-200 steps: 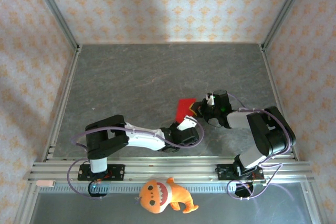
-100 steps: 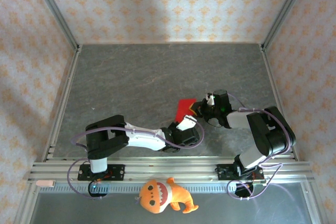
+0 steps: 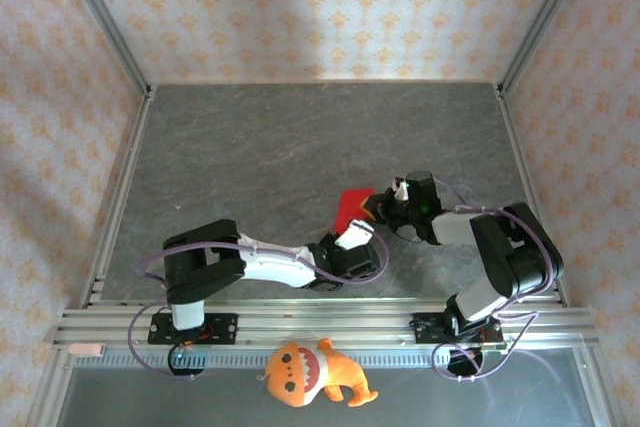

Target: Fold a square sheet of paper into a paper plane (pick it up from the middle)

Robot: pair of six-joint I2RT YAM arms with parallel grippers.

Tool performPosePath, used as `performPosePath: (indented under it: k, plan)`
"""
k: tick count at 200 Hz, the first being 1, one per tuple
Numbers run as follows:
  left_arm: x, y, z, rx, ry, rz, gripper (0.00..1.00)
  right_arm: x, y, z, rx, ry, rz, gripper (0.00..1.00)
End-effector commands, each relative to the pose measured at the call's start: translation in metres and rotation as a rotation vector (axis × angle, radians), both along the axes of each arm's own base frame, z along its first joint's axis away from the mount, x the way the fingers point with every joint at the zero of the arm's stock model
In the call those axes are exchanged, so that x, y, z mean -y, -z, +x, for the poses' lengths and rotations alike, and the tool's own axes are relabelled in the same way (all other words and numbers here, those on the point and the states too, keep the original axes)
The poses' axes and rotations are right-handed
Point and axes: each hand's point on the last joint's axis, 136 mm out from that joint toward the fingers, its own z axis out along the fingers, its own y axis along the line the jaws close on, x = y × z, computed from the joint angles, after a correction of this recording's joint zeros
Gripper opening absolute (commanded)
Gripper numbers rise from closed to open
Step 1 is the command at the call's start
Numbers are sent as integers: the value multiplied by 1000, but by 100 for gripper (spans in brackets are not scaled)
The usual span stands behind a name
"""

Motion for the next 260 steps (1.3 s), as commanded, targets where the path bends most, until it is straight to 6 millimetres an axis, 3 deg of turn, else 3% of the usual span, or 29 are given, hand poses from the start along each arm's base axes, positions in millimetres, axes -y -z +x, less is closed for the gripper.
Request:
performPosePath:
  k: [1, 19, 46, 62, 77, 107, 152, 205, 260]
  plan:
    - [-4, 2, 1, 20, -11, 42, 5, -1, -15, 8, 51, 10, 17, 0]
    - [-3, 1, 1, 20, -13, 34, 0, -1, -15, 6, 51, 5, 15, 0]
    - [-3, 2, -1, 4, -11, 2, 0, 4, -17, 7, 73, -1, -36, 9]
    - [-3, 1, -1, -17, -13, -43, 0, 19, -14, 12, 90, 28, -168, 22]
    - [-3, -1, 1, -52, -12, -110, 0, 40, -13, 16, 107, 69, -314, 28]
    - [5, -10, 0, -185, 46, -359, 0, 65, -30, 16, 163, 148, -428, 39]
    - [3, -19, 3, -298, 91, -588, 0, 58, -47, 8, 201, 177, -313, 46]
    - [-2, -11, 4, -352, 89, -621, 0, 32, -51, -3, 164, 130, -93, 51]
    - [-5, -10, 6, -348, 101, -583, 0, 6, -49, -1, 64, 40, -15, 58]
